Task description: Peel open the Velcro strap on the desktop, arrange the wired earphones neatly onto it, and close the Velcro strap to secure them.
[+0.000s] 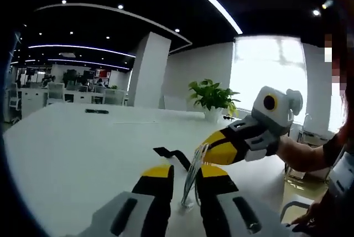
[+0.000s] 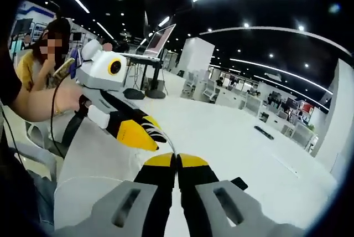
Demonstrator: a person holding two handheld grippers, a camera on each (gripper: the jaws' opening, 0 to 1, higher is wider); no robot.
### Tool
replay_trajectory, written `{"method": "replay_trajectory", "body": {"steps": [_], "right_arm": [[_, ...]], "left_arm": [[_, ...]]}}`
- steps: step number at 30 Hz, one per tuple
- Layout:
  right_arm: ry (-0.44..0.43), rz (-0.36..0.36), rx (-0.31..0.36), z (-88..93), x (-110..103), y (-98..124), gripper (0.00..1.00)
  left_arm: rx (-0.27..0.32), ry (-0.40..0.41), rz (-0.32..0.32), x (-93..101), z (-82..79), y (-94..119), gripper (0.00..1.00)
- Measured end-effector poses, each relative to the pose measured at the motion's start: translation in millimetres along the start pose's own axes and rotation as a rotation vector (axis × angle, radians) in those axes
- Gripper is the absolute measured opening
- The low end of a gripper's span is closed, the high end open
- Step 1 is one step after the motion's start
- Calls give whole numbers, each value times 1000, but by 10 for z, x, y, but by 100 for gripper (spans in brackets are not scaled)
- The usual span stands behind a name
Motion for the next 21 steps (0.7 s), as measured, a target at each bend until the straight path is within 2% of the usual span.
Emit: {"method": "replay_trajectory", "body": {"steps": [11, 18, 21], "right_arm": [[-22, 0, 1, 9, 28, -7, 5], [-24, 5, -3, 33, 46, -14, 5], [3, 16, -7, 55, 39, -21, 5]], "left_arm": [[-3, 18, 25, 20, -13, -29, 7], [-6, 46, 22, 53, -48, -28, 6], [0, 60, 30, 73, -81, -23, 6]]}}
Point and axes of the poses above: the point that each gripper's makers call its tool centre point, and the gripper's own axes: y roughly backward along the fingers, x roughly to its right, z roughly out of its underside, the point moved 9 cm from there along y, roughly backward along the fingers, and after that the axes turned 15 degrees about -y, right-handed, at the moved point
